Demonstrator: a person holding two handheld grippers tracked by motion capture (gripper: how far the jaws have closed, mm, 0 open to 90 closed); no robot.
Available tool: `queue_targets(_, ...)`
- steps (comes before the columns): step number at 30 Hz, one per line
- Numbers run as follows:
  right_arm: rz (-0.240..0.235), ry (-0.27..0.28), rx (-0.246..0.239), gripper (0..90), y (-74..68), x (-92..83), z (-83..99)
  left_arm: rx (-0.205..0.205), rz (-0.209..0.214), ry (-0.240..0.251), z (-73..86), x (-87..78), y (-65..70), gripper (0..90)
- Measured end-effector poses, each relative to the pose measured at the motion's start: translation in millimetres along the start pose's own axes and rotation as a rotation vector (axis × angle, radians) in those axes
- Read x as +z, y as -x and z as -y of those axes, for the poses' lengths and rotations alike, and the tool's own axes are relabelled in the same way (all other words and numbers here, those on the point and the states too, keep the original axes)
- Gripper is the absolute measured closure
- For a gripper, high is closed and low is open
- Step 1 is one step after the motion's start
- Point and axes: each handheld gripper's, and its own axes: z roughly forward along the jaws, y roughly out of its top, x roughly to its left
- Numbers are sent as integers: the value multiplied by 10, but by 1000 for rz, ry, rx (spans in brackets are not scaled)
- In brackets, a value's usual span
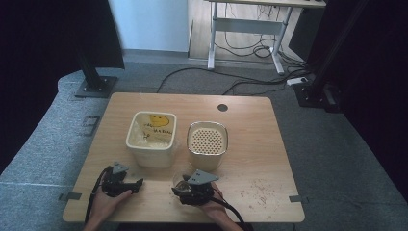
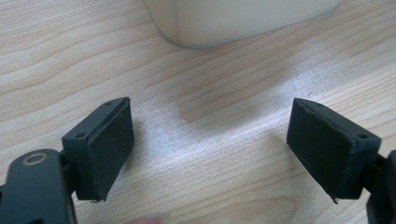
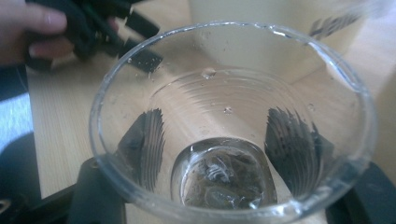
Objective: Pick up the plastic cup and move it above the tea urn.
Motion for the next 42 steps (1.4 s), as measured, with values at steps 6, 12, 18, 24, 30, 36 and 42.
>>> queue_targets(6, 19, 58, -13, 401, 65, -290, -129, 2, 1, 2, -3, 4, -9, 148)
queue_targets(12, 108, 139, -18, 413, 223, -803, -346, -6, 2, 6, 5, -5, -35, 149)
queue_targets(18, 185, 180, 32, 416, 440, -1095, -446, 6, 2, 3, 5, 9, -22, 148)
queue_targets(24, 227, 250, 66, 421, 642, -1332, -586, 6, 1, 6, 0, 16, -32, 149)
queue_targets(30, 302, 261, 78, 425, 829, -1485, -735, 6, 13, 4, 7, 3, -39, 150)
queue_targets(36, 342, 279, 98, 429, 985, -1525, -790, 4, 11, 8, 5, 10, -53, 150)
queue_targets(42, 356, 241, 114, 434, 1109, -1440, -805, 10, 7, 8, 13, 7, -43, 150)
